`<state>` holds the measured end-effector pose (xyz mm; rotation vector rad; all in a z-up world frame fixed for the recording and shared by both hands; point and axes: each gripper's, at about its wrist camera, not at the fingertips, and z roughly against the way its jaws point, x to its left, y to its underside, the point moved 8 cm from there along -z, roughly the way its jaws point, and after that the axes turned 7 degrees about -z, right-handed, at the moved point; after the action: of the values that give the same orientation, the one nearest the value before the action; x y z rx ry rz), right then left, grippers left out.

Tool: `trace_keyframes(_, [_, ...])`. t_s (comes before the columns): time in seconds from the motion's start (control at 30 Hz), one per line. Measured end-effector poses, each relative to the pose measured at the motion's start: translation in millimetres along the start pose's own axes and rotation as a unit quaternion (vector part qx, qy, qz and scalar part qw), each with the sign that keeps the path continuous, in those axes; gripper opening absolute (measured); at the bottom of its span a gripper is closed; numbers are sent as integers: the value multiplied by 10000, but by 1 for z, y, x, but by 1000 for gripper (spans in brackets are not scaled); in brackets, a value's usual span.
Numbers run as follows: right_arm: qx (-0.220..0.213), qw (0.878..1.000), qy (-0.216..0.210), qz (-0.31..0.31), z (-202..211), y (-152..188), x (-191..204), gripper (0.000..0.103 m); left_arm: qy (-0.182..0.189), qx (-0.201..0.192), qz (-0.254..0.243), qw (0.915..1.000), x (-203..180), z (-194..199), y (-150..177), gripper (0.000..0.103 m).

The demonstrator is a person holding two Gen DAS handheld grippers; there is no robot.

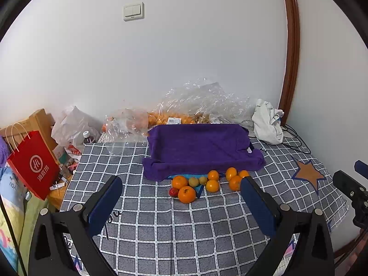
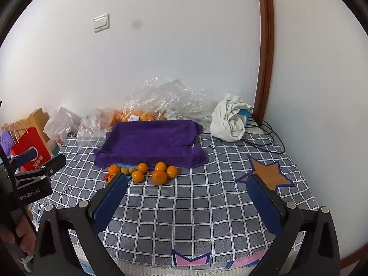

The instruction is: Organize fruits

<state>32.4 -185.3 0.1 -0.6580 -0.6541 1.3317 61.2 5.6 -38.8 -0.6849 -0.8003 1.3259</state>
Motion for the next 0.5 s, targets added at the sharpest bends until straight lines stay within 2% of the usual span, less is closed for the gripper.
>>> trace_keyframes(0.5, [-3,10000,-52,60,1,3,6,102,3,-7,3,10000,0,2,0,103])
